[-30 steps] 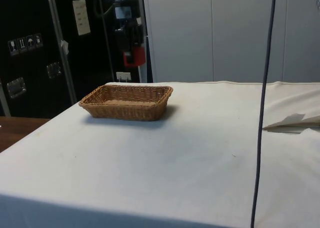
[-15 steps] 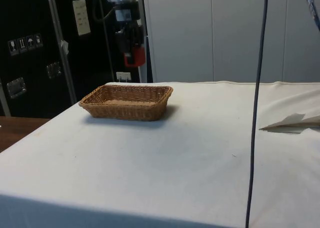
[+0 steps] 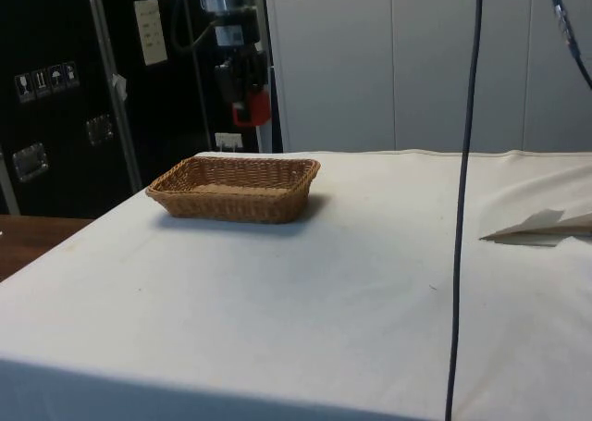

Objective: Pick up the cube and place it into the basket.

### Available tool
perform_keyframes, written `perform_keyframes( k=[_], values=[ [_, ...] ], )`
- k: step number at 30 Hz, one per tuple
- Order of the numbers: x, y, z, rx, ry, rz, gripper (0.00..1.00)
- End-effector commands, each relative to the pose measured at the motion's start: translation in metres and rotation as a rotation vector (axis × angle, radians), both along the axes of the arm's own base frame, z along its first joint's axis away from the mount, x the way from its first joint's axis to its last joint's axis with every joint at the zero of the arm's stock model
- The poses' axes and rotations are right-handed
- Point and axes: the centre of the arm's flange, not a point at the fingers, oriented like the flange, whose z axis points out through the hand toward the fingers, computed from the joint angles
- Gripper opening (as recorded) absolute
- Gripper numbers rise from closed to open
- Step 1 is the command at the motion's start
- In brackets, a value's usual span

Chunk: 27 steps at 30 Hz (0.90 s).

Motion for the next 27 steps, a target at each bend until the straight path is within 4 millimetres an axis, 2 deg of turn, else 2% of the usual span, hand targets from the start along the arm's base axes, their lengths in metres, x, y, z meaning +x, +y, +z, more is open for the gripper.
perform_keyframes(
  k=[1,11,27],
  values=[
    [0.001,0.000,-0.001,-0.001,0.001,-0.001,0.00],
    [0.002,-0.002,-0.002,-0.001,0.001,-0.003,0.00],
    [0.002,0.000,-0.019,-0.002,0.009,-0.005,0.00]
  ],
)
